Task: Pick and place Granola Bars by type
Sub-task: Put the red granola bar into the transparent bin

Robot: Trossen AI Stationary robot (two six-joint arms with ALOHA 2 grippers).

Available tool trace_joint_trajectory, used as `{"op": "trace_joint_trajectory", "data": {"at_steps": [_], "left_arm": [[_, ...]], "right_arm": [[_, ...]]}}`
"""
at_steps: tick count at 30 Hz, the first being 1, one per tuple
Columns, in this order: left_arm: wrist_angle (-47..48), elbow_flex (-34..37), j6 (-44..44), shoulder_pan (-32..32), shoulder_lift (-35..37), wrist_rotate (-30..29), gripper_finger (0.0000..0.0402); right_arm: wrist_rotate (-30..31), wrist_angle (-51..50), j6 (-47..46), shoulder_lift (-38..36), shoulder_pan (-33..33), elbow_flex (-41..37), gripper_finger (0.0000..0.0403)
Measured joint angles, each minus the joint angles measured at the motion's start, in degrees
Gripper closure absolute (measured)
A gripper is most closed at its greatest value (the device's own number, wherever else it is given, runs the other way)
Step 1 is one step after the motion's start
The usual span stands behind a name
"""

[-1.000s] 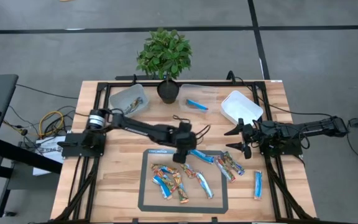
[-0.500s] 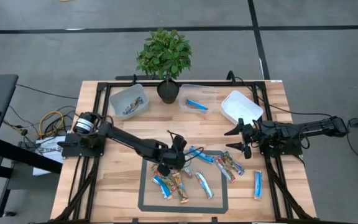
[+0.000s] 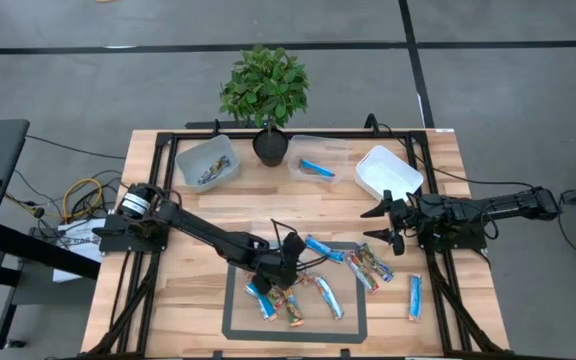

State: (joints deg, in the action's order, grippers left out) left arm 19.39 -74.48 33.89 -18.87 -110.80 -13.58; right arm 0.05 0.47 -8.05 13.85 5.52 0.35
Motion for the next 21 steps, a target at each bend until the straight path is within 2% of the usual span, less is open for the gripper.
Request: {"op": "trace_joint_trajectory", "data": {"at_steps": [11,21], "left_arm": [[-1.0,-5.0,2.6,0.8,-7.6,1.6,0.0192],[-0.3,-6.6,2.1,2.1,-10.3,3.6,0.0194]], "right_arm": [[0.0,0.1,0.0,0.0,0.0,0.0,0.0147],[0.0,0.0,0.0,0.0,0.0,0.0,0.0147]]}}
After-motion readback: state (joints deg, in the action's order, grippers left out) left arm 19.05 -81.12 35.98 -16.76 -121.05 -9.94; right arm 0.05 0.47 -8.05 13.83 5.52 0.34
